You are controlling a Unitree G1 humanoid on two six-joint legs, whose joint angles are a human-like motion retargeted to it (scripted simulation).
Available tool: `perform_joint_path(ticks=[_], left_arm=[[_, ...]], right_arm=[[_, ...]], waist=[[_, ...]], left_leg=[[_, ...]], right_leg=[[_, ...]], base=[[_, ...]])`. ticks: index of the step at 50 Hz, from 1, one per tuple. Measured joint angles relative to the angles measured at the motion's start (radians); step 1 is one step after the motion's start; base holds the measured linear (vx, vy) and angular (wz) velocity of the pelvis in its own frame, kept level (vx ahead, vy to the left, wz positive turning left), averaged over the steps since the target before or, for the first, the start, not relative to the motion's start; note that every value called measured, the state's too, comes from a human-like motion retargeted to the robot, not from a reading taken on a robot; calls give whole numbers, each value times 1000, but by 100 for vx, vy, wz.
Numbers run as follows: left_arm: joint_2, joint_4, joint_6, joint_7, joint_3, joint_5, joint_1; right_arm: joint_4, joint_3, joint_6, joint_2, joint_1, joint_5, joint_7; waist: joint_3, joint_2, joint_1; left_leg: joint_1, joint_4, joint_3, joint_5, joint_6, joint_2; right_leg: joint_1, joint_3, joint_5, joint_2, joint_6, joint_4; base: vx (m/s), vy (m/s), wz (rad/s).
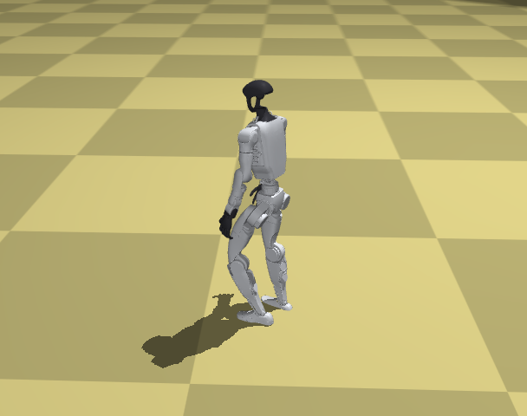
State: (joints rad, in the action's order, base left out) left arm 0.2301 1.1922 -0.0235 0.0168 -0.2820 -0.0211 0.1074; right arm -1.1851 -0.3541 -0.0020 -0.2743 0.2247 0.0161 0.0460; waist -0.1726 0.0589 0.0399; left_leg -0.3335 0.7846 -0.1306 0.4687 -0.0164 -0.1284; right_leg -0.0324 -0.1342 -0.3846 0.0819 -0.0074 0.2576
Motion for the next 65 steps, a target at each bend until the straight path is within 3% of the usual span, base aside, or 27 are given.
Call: perform_joint_path(ticks=[4,10,18,27,35,42,47,51,55,57,60,65], left_arm=[[-9,8,2,12,-10,21,-2],[-18,19,6,18,-31,41,-20],[-8,39,13,27,-38,54,-8],[17,51,20,40,-51,84,39],[14,60,20,39,-69,95,52],[9,47,9,59,-79,84,49],[5,42,2,75,-85,78,42],[-8,43,-3,75,-86,72,22],[-14,52,-2,80,-77,59,32],[-18,54,-3,78,-78,54,34],[-21,47,-7,76,-83,48,40],[-20,15,-12,65,-93,36,57]], right_arm=[[3,-11,-1,11,-4,10,20],[-19,-27,-1,31,-49,27,31],[-60,-18,-2,41,-90,49,50],[-48,-24,-6,27,-72,75,76],[-37,-38,4,32,-76,70,73],[-49,-43,18,42,-77,51,79],[-58,-41,20,47,-80,39,86],[-62,-40,17,54,-97,32,80],[-66,-38,12,48,-82,23,76],[-64,-41,8,46,-80,19,68],[-57,-48,1,37,-74,9,56],[-48,-53,-5,15,-57,-1,40]], waist=[[13,-24,5],[47,-31,13],[68,-68,11],[41,-118,63],[17,-119,126],[5,-98,141],[9,-88,138],[27,-88,134],[21,-51,139],[17,-22,136],[14,23,132],[12,62,112]], left_leg=[[4,-314,21,-117,-34,68],[14,-380,27,-179,-37,97],[78,-339,4,-71,37,152],[238,-517,17,-76,73,266],[361,-626,82,-59,86,291],[453,-664,124,-13,92,266],[505,-637,144,42,94,243],[530,-562,142,85,83,225],[504,-373,136,118,34,155],[459,-217,131,93,-12,104],[370,49,88,-46,-82,-5],[233,310,38,-75,-62,-134]], right_leg=[[47,4,-32,-27,5,-13],[84,15,-110,-36,-6,39],[69,-29,-197,-122,1,251],[-130,-91,-242,-292,-26,652],[-299,-83,-172,-301,7,519],[-351,-45,-21,-229,84,225],[-325,-40,61,-199,98,134],[-299,-35,83,-189,87,179],[-215,-57,78,-125,50,140],[-172,-64,77,-78,28,108],[-114,-78,81,-6,-6,46],[-36,-74,91,67,-33,-55]], base=[[33,0,-1],[31,7,0],[30,10,-1],[28,10,20],[32,6,33],[35,-1,15],[36,-8,8],[37,-13,10],[36,-16,9],[32,-18,-3],[29,-17,2],[24,-15,-5]])
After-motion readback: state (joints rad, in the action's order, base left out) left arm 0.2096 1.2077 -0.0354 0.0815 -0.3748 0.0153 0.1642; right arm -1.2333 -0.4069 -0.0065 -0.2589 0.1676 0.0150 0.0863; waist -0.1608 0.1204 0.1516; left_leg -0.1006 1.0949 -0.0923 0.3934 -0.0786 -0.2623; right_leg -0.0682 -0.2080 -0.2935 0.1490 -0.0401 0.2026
